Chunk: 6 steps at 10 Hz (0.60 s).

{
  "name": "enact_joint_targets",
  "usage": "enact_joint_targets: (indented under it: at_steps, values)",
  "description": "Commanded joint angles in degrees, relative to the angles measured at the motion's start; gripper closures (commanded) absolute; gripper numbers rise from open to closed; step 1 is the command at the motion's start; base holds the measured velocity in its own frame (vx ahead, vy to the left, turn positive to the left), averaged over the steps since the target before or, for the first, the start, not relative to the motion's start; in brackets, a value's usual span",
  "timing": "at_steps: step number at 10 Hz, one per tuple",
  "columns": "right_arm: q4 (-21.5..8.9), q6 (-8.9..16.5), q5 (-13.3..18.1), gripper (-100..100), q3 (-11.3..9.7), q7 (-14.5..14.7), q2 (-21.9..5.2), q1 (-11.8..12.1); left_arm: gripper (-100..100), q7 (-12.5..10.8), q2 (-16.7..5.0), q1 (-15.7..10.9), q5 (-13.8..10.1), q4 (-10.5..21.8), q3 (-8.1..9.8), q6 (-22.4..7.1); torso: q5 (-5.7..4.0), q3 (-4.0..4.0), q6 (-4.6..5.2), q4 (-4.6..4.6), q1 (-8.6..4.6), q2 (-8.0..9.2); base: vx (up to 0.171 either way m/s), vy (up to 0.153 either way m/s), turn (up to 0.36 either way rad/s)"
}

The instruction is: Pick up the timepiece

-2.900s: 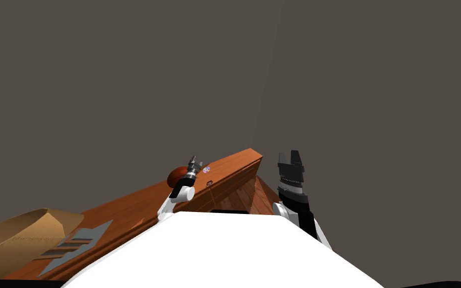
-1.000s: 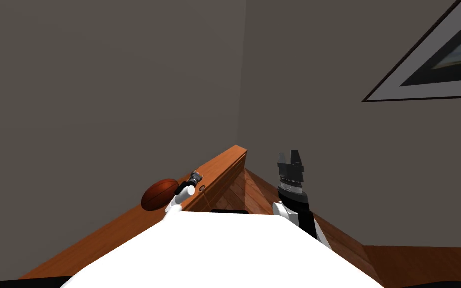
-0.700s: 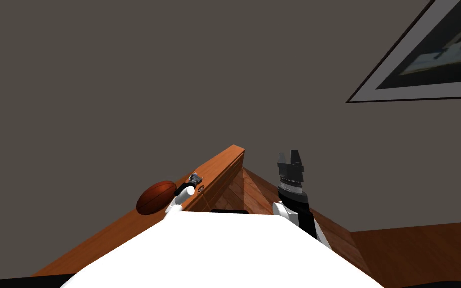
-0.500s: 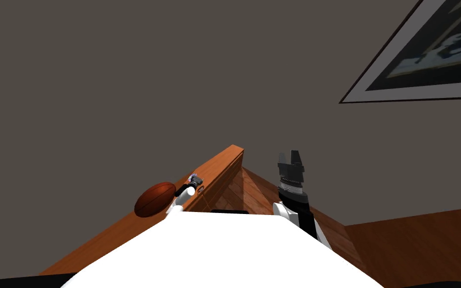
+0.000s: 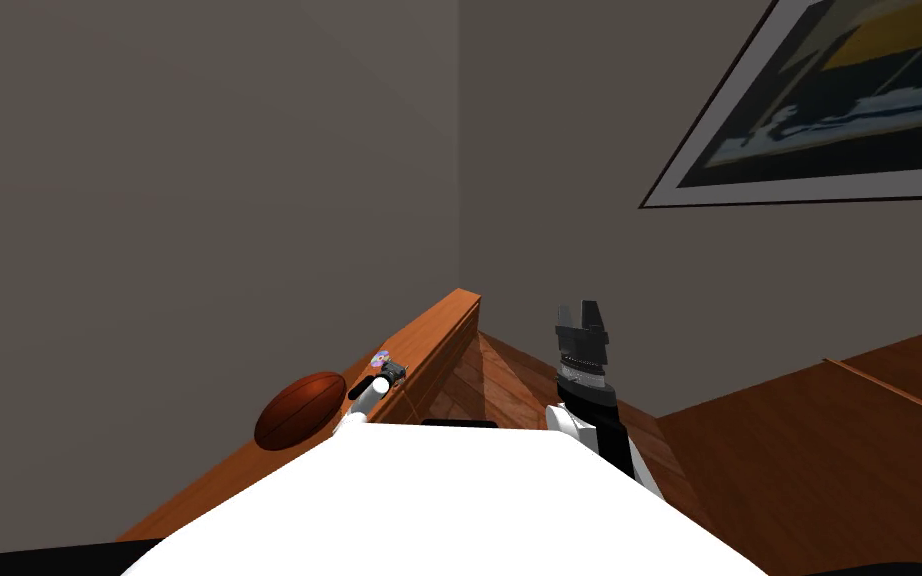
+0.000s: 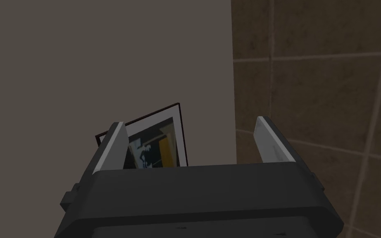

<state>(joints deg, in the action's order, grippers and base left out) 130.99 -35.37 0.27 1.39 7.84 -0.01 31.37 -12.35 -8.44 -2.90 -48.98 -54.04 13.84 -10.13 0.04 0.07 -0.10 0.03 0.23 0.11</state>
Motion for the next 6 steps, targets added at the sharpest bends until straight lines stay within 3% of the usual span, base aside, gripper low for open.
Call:
enact_joint_targets:
  at_steps: [1, 5, 6]
  values:
    - [0.0, 0.0, 0.0, 0, 0.0, 0.0, 0.0, 0.0, -100, -0.1, 1.1, -0.1, 1.5, -0.4, 1.68, -1.1, 0.00, 0.00, 0.00, 0.00, 0.00, 0.00, -0.017, 0.021, 0.009]
    - [0.0, 0.0, 0.0, 0, 0.0, 0.0, 0.0, 0.0, -100, 0.0, 2.5, -1.5, -2.8, 6.4, 5.16, -2.8, 0.00, -0.02, 0.02, -0.01, 0.02, -0.03, -0.039, 0.052, -0.170]
    - [0.0, 0.0, 0.0, 0, 0.0, 0.0, 0.0, 0.0, -100, 0.0, 2.5, -1.5, -2.8, 6.4, 5.16, -2.8, 0.01, 0.01, 0.01, 0.00, 0.05, 0.03, -0.037, 0.059, -0.045]
